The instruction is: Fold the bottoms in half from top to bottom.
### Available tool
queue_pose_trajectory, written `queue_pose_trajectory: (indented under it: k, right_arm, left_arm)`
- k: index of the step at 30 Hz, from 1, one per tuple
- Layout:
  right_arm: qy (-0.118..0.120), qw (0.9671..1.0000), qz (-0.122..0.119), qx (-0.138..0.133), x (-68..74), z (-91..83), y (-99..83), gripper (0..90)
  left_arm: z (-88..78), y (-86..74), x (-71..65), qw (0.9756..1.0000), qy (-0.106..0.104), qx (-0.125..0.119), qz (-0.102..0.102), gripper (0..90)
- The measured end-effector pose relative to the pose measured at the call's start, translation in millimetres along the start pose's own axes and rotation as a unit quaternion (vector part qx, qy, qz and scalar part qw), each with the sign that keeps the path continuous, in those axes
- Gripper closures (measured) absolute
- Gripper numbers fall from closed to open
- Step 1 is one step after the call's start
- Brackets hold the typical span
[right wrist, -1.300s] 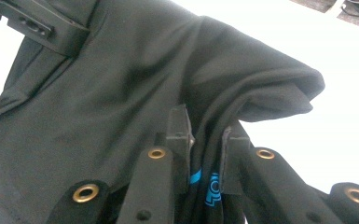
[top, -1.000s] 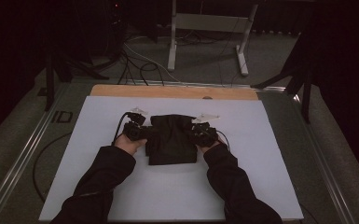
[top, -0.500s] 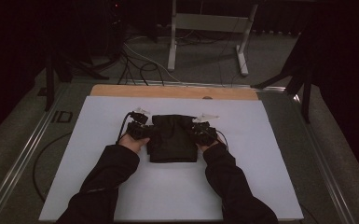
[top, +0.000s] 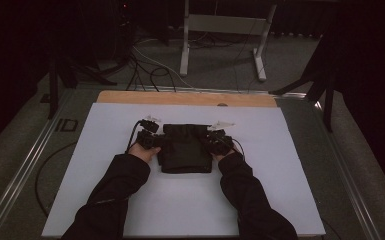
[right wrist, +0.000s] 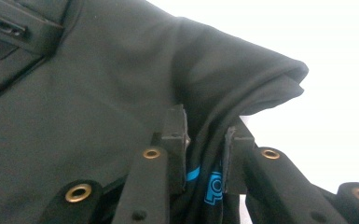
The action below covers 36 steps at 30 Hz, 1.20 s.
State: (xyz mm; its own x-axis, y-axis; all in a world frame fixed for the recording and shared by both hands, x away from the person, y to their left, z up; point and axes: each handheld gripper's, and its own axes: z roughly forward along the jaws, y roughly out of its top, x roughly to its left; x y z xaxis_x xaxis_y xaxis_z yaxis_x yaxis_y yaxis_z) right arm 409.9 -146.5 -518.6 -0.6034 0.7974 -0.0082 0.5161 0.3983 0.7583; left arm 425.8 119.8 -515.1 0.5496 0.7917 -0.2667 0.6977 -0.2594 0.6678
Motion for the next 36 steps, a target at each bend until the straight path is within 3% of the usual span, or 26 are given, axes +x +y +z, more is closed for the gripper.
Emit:
queue_pose_trajectory:
  k: [4,6,13,18,21,24,25,28,33,36]
  right_arm:
    - [-0.007,1.0,0.005,0.0,-3.3,1.0,-1.5,71.6]
    - [-0.01,0.9999,0.008,0.006,-7.4,1.0,-2.6,68.7]
    - [-0.018,0.9997,0.011,0.01,-15.2,-2.1,-5.6,63.4]
    - [-0.018,0.9997,0.014,0.007,-17.6,-3.8,-7.3,55.0]
    - [-0.015,0.9997,0.021,0.004,-18.6,-5.4,-7.9,46.6]
    - [-0.003,0.9998,0.022,-0.001,-16.9,-6.8,-7.3,37.6]
    - [0.002,0.9998,0.02,-0.002,-15.9,-7.5,-6.6,35.4]
    - [0.02,0.9994,0.026,-0.011,-14.4,-8.4,-5.2,27.4]
    - [0.057,0.9977,0.028,-0.025,-11.9,-11.3,-2.4,16.0]
    - [0.062,0.9972,0.025,-0.033,-10.0,-13.4,-0.7,14.4]
  left_arm:
    - [0.7,-0.5,-0.3,0.9999,0.013,0.0,0.007,65.5]
    - [1.2,-0.6,-1.2,0.9995,0.03,0.006,0.011,60.1]
    - [-0.7,-0.8,1.8,0.9989,0.046,0.009,0.007,49.9]
    - [-2.6,-1.5,4.3,0.9985,0.053,0.01,0.008,44.8]
    - [-5.0,-1.7,4.5,0.9989,0.046,0.004,0.008,41.7]
    - [-10.3,-2.0,3.3,0.9994,0.029,-0.013,0.015,33.2]
    - [-12.0,-2.2,3.2,0.9995,0.014,-0.017,0.021,29.8]
    - [-14.3,-2.2,0.8,0.9992,-0.001,-0.02,0.034,20.0]
    - [-18.5,-1.0,-5.5,0.9987,-0.009,-0.018,0.046,11.4]
    - [-20.5,-0.6,-8.4,0.9981,-0.01,-0.014,0.059,4.9]
